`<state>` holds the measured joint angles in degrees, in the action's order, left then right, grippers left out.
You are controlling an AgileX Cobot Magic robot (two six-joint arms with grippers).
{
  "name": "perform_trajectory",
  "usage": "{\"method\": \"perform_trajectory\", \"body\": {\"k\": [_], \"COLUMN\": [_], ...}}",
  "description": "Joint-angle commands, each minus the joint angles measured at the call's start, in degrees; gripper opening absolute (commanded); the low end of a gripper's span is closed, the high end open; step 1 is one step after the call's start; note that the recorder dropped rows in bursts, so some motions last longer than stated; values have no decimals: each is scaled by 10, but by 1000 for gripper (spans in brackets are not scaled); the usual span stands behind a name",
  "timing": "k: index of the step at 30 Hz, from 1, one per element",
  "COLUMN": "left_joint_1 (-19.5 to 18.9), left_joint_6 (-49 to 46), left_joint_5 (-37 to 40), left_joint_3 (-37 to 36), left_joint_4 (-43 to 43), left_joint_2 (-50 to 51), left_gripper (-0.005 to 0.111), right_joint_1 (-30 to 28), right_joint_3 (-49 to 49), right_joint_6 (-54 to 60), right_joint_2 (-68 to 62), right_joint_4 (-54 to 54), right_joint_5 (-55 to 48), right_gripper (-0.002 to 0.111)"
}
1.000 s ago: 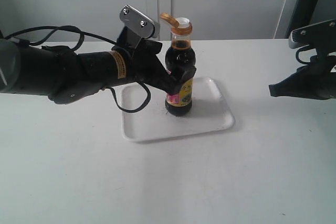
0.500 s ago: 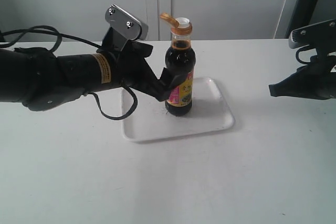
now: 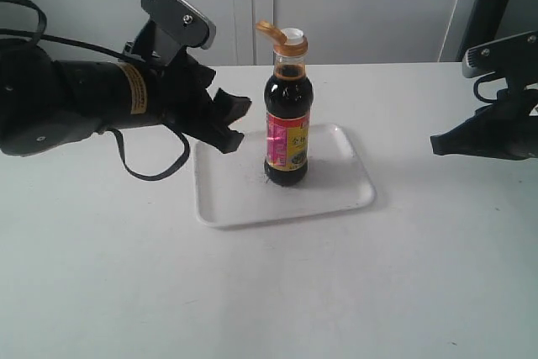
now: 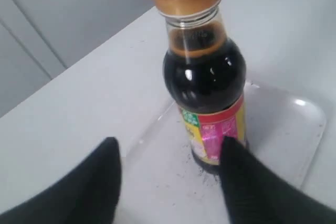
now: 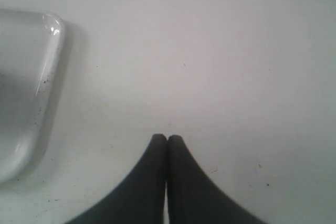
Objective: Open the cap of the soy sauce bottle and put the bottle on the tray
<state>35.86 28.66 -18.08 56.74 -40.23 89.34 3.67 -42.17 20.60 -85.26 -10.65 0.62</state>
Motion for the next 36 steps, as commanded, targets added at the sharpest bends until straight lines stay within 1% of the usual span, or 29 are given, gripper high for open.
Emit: {"method": "perform_trajectory", "body": {"k": [1,3,4,6,8,9,12,14,19,20,21,22,23,24,25,26,29,31,33,36], "left_joint_1": [-6,-17,-22,-37,-59,-73,-94,-107,-131,-133,-136,-136,-136,-136,-141,-151,-184,-208,-223,-232], "left_joint_6": [-32,-45,-51,-51,-55,-55,-55,-52,-54,-54,-54,-57,-70,-79,-105,-144,-220,-248,-260,-260], "left_joint_5": [50,64,70,86,121,154,217,274,411,424,463,485,536,558,614,659,717,745,768,804], "left_joint_3": [-3,-3,-3,-3,3,11,26,42,79,81,89,93,104,110,128,147,177,188,189,189], "left_joint_4": [-5,-5,-5,-5,-5,-5,-5,-5,-5,-3,8,12,20,27,52,98,197,248,265,260], "left_joint_2": [-27,-37,-42,-49,-54,-54,-54,-54,-54,-54,-54,-54,-54,-54,-54,-54,-54,-54,-54,-54], "left_gripper": [26,4,0,1,0,0,0,0,0,0,0,0,0,0,0,0,0,0,0,0], "right_joint_1": [-3,-3,-3,-3,-3,-3,-3,-3,-3,-3,-3,-2,0,0,0,0,6,18,32,50], "right_joint_3": [2,2,2,2,2,2,2,2,2,2,2,2,2,2,2,2,2,2,2,-1], "right_joint_6": [2,2,2,2,2,2,2,2,2,2,2,2,2,2,2,2,2,2,2,2], "right_joint_2": [-1,-1,-1,-1,-1,-1,-1,-1,-1,-1,-1,-1,-1,-1,-1,-1,3,9,13,17], "right_joint_4": [1,1,1,1,1,1,1,1,1,1,1,1,1,1,1,1,1,1,1,1], "right_joint_5": [3,2,0,-2,-2,-2,-2,-2,-2,-2,-2,-6,-11,-14,-23,-30,-38,-45,-62,-94], "right_gripper": [0,0,0,0,0,0,0,0,0,0,0,0,0,0,0,0,0,0,0,0]}}
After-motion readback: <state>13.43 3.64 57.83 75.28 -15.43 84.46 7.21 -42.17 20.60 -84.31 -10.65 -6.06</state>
